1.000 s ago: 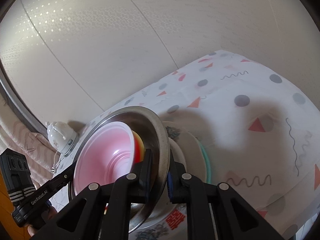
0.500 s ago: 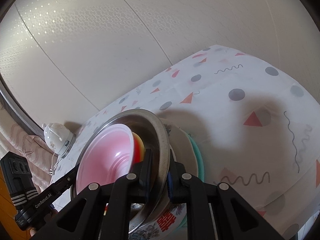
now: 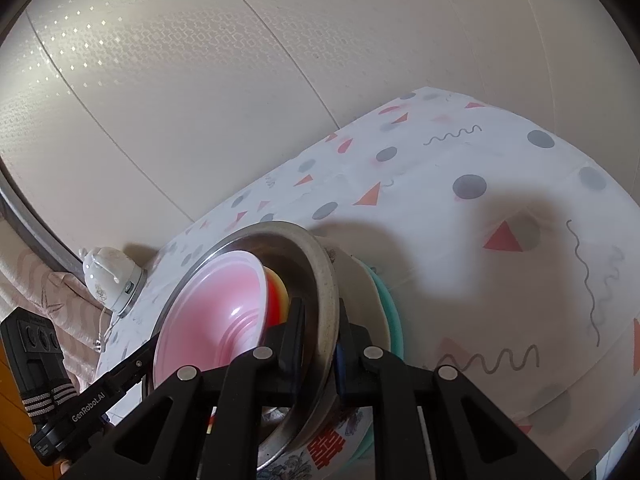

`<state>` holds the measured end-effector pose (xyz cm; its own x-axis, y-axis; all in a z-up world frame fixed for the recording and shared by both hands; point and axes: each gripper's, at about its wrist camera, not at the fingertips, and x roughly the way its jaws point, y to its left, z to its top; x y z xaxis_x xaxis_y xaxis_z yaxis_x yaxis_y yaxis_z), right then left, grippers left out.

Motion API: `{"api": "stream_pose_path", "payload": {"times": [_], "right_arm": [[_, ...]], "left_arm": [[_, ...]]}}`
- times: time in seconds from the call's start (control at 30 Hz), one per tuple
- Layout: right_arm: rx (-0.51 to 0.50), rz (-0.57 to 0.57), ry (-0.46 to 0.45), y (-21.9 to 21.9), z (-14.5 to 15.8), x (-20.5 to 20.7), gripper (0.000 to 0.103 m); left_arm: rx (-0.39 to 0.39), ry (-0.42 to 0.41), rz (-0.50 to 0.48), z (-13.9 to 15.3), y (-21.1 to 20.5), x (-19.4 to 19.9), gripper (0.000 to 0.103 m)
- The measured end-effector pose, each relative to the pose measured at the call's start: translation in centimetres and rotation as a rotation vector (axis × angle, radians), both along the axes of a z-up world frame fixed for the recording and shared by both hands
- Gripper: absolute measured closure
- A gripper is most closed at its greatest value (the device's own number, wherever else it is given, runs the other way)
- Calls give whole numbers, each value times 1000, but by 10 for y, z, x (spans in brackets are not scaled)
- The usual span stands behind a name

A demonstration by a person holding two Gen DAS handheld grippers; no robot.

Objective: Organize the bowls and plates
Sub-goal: 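Lift the nested steel bowl with both grippers and carry it over the floral plate stack, then lower the steel bowl onto the floral plates and open both grippers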

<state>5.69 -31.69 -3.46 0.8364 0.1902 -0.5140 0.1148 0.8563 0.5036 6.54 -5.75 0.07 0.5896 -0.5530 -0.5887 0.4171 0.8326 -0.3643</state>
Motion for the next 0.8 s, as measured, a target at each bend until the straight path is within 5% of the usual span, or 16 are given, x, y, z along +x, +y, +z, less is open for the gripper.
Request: {"api": "stream_pose_path", "payload": {"times": [0.27, 0.8], "right_arm": [[-12, -12, -12, 2, 1, -3, 82], [-47, -25, 4, 8, -1, -11, 77]], "left_arm": [[48, -41, 19, 2, 0, -7, 82], [95, -79, 83, 4, 12, -25, 51]]}}
